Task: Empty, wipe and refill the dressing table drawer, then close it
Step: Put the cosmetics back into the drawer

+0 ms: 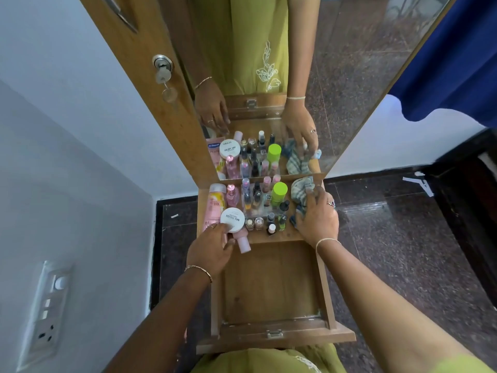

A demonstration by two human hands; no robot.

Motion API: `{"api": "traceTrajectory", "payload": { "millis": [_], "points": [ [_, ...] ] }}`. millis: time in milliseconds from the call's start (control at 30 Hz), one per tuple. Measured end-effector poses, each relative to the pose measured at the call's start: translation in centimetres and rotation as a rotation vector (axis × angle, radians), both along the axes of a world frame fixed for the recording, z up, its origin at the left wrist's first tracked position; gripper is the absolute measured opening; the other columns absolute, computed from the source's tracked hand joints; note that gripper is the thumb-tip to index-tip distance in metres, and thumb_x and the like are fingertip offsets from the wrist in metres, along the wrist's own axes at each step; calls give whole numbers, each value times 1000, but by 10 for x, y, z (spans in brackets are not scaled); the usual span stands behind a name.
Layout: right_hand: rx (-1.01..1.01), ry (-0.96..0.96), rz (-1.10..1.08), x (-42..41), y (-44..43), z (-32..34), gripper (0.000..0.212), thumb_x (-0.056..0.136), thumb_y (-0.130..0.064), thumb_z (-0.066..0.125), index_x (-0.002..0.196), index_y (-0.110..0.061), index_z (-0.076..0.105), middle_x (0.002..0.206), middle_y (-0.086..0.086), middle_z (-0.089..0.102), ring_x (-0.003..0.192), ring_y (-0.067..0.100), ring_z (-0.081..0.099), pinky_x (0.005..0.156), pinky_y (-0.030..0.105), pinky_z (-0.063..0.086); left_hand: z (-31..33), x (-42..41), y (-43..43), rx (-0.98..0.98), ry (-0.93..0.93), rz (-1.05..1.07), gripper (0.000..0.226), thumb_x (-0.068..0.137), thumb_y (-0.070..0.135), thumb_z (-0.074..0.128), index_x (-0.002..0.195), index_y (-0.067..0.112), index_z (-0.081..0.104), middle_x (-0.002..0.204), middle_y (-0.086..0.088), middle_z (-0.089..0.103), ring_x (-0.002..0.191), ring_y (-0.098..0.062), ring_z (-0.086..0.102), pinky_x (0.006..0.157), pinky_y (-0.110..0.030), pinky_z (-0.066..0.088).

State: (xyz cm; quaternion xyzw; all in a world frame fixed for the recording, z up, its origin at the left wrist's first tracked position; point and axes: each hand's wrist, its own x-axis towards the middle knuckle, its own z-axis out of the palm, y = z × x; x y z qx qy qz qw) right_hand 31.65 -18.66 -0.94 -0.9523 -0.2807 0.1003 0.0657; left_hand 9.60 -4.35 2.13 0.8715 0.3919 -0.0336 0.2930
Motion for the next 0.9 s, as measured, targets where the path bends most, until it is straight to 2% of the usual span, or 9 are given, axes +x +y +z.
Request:
{"api": "traceTrajectory", "payload": {
  "millis": [133, 267, 367, 433, 567, 633, 700, 833, 900],
  "points": [
    [186, -25, -69, -33, -20, 7, 59, 80, -24, 65, 134, -12, 42, 143, 11, 35, 123, 33, 44, 86, 47, 49, -4, -12, 5, -26, -3, 68, 37, 87, 23, 61, 123, 20, 58, 124, -5, 60, 108, -25, 58, 87, -37, 52],
    [249, 19, -215, -75, -33, 11, 55, 84, -22, 61, 134, -9, 41, 134, 12, 42, 114, 32, 50, 89, 47, 47, -10, -23, 10, -67, -27, 174, 40, 86, 20, 64, 126, 16, 57, 124, -9, 60, 107, -26, 60, 89, -39, 53],
    [347, 39, -298, -111, -33, 11, 40, 88, -21, 59, 122, -8, 43, 118, 11, 48, 102, 29, 53, 82, 42, 46, -16, -32, 14, -105, -45, 231, 44, 84, 19, 68, 126, 11, 58, 124, -13, 60, 108, -29, 59, 91, -40, 53],
    [404, 81, -318, -134, -27, 9, 30, 88, -21, 59, 112, -13, 44, 104, 2, 47, 91, 21, 52, 73, 33, 44, -19, -37, 17, -144, -57, 274, 46, 82, 19, 72, 125, 9, 58, 123, -13, 60, 108, -30, 59, 91, -41, 52],
    [332, 345, -195, -170, -6, 2, 11, 88, -24, 58, 89, -30, 49, 85, -12, 56, 76, 8, 55, 60, 25, 41, -24, -47, 21, -256, -95, 309, 48, 81, 19, 73, 125, 10, 58, 123, -13, 61, 105, -30, 62, 90, -46, 53],
    [257, 471, -53, -183, 7, -3, 8, 88, -21, 58, 89, -29, 56, 88, -9, 62, 79, 12, 59, 65, 28, 50, -26, -52, 25, -295, -102, 295, 46, 82, 16, 70, 126, 10, 57, 124, -12, 61, 100, -27, 63, 89, -42, 53],
    [273, 593, -30, -195, 23, -7, 14, 89, -18, 59, 102, -21, 62, 98, -2, 66, 88, 16, 62, 77, 30, 52, -28, -59, 30, -347, -101, 278, 46, 84, 13, 68, 128, 12, 56, 124, -8, 62, 94, -20, 63, 87, -37, 53],
    [466, 939, -392, -207, 57, -12, 35, 92, -14, 60, 126, -5, 55, 116, 9, 64, 104, 20, 61, 93, 30, 47, -34, -69, 38, -440, -92, 266, 46, 85, 12, 67, 129, 15, 55, 122, -3, 63, 89, -11, 60, 83, -27, 50],
    [568, 1060, -602, -210, 68, -16, 34, 92, -15, 60, 124, -4, 55, 109, 11, 64, 94, 19, 60, 87, 31, 48, -36, -74, 42, -481, -91, 275, 47, 85, 12, 67, 130, 16, 54, 125, -1, 61, 94, -11, 61, 82, -26, 49]
  ]
}}
